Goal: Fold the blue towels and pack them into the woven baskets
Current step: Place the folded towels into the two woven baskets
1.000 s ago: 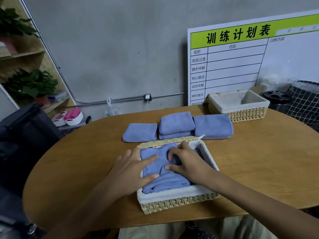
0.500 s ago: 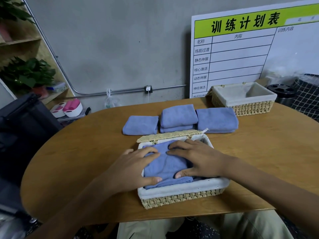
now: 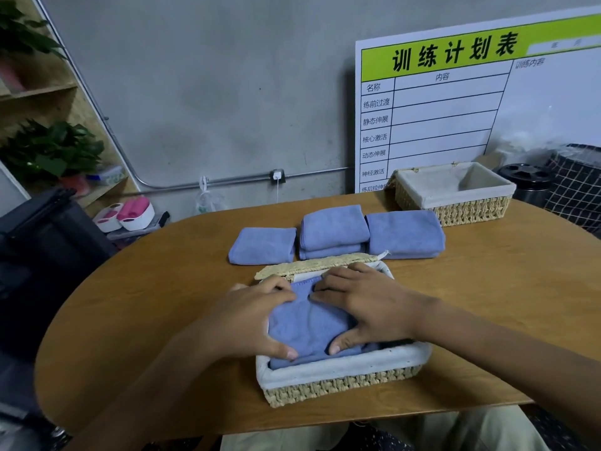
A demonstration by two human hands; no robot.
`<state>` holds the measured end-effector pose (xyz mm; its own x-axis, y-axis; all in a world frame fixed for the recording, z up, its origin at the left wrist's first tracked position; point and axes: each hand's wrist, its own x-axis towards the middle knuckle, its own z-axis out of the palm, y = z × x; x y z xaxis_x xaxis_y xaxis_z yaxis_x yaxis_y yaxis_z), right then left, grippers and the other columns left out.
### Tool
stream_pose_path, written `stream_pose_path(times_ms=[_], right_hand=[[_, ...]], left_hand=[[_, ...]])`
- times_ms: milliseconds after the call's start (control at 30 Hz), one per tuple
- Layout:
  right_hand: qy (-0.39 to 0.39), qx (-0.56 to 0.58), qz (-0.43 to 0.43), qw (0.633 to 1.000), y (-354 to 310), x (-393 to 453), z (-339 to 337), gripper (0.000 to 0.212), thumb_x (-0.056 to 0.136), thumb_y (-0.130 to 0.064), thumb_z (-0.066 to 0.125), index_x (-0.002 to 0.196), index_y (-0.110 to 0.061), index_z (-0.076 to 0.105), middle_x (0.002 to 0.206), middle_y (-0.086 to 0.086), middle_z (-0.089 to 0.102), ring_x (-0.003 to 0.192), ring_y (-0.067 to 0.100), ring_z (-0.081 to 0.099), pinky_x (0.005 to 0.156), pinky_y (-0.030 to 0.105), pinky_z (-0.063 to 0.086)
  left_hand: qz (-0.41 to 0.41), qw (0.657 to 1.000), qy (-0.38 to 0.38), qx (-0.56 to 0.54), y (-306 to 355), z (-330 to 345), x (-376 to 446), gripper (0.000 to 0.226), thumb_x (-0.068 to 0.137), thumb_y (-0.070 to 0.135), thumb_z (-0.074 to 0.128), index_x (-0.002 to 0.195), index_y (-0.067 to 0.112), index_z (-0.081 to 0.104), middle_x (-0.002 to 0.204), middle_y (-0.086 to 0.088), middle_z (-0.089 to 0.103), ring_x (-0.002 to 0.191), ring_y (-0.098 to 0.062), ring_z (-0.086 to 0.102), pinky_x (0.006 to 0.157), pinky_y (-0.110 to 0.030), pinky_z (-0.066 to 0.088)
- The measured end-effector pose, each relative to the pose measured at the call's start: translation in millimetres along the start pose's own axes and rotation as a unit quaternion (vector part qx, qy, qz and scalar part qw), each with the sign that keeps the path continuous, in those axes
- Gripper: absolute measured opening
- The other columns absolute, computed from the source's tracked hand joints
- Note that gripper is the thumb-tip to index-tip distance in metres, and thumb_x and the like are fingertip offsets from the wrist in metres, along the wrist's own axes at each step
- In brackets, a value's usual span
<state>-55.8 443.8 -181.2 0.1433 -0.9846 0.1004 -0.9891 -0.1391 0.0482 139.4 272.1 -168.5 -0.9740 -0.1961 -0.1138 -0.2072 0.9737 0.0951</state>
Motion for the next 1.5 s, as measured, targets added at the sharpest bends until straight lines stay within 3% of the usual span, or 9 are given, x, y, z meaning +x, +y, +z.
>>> stream_pose_path(times_ms=[333, 667, 767, 867, 1000, 1100, 1267, 1400, 1500], right_hand=[[-0.018, 0.084, 0.011, 0.996, 6, 2, 4, 0.088, 0.083, -0.077, 0.052, 0.149, -0.021, 0.041, 0.148, -0.007, 0.040, 0.133, 0.013, 0.038, 0.110, 0.031, 0.032], [0.009, 0.109, 0.008, 0.994, 6, 4, 11, 0.082, 0.082, -0.074, 0.057, 0.145, -0.022, 0.048, 0.143, -0.009, 0.044, 0.128, 0.010, 0.040, 0.106, 0.029, 0.036], [-0.022, 0.112, 0.006, 0.994, 11, 10, 3, 0.079, 0.082, -0.075, 0.055, 0.143, -0.026, 0.050, 0.142, -0.011, 0.046, 0.129, 0.009, 0.043, 0.105, 0.030, 0.039], [0.046, 0.242, 0.033, 0.969, 22, 30, -15, 0.051, 0.087, -0.063, 0.060, 0.123, -0.027, 0.068, 0.120, -0.010, 0.064, 0.108, 0.003, 0.059, 0.090, 0.021, 0.045], [0.168, 0.308, 0.114, 0.929, 53, 96, -19, 0.021, 0.098, -0.033, 0.061, 0.099, -0.016, 0.073, 0.095, -0.005, 0.072, 0.089, 0.011, 0.062, 0.077, 0.022, 0.046], [0.091, 0.255, 0.145, 0.952, 79, 155, 3, 0.031, 0.099, -0.037, 0.055, 0.114, -0.015, 0.069, 0.111, 0.003, 0.071, 0.102, 0.022, 0.063, 0.089, 0.032, 0.047], [-0.085, 0.219, 0.107, 0.966, 86, 207, 51, 0.037, 0.104, -0.027, 0.048, 0.136, -0.012, 0.057, 0.140, 0.008, 0.058, 0.126, 0.028, 0.051, 0.107, 0.039, 0.038], [-0.110, 0.228, 0.109, 0.961, 85, 227, 61, 0.040, 0.106, -0.025, 0.041, 0.142, -0.010, 0.050, 0.141, 0.012, 0.054, 0.124, 0.031, 0.050, 0.100, 0.036, 0.040], [-0.126, 0.222, 0.102, 0.961, 86, 236, 61, 0.037, 0.106, -0.023, 0.040, 0.138, -0.008, 0.053, 0.134, 0.013, 0.058, 0.117, 0.031, 0.053, 0.088, 0.031, 0.038]], left_hand=[[-0.012, 0.999, -0.052, -0.007, 3, -8, 7, 0.096, 0.073, 0.068, 0.074, 0.151, 0.025, 0.038, 0.149, 0.021, 0.025, 0.129, -0.006, 0.042, 0.106, -0.028, 0.036], [-0.009, 1.000, -0.004, -0.009, 4, 2, 7, 0.083, 0.076, 0.069, 0.070, 0.144, 0.027, 0.047, 0.143, 0.020, 0.034, 0.121, -0.006, 0.048, 0.100, -0.029, 0.041], [-0.008, 0.993, -0.004, -0.118, -3, -9, 6, 0.052, 0.081, 0.051, 0.077, 0.126, 0.027, 0.065, 0.128, 0.020, 0.056, 0.112, 0.001, 0.055, 0.095, -0.020, 0.043], [-0.089, 0.929, 0.129, -0.335, -24, -25, 9, 0.008, 0.093, 0.025, 0.070, 0.094, 0.021, 0.076, 0.094, 0.011, 0.075, 0.087, -0.006, 0.069, 0.082, -0.020, 0.051], [-0.263, 0.863, 0.169, -0.397, -80, -16, 41, 0.017, 0.101, 0.025, 0.056, 0.103, 0.010, 0.065, 0.093, -0.007, 0.075, 0.068, -0.017, 0.066, 0.066, -0.030, 0.048], [-0.315, 0.843, 0.131, -0.417, -110, 9, 67, 0.031, 0.102, 0.029, 0.054, 0.129, 0.014, 0.050, 0.098, -0.011, 0.068, 0.070, -0.017, 0.059, 0.060, -0.028, 0.044], [-0.320, 0.759, 0.167, -0.542, -123, 33, 101, 0.046, 0.103, 0.034, 0.053, 0.147, 0.031, 0.038, 0.118, -0.007, 0.065, 0.106, -0.019, 0.065, 0.089, -0.040, 0.052], [-0.299, 0.660, 0.229, -0.650, -134, 43, 124, 0.048, 0.103, 0.027, 0.056, 0.147, 0.031, 0.039, 0.131, -0.003, 0.055, 0.114, -0.026, 0.059, 0.096, -0.040, 0.049], [-0.286, 0.591, 0.279, -0.701, -134, 48, 143, 0.047, 0.101, 0.017, 0.058, 0.144, 0.029, 0.044, 0.132, -0.004, 0.056, 0.116, -0.027, 0.060, 0.086, -0.033, 0.051]])
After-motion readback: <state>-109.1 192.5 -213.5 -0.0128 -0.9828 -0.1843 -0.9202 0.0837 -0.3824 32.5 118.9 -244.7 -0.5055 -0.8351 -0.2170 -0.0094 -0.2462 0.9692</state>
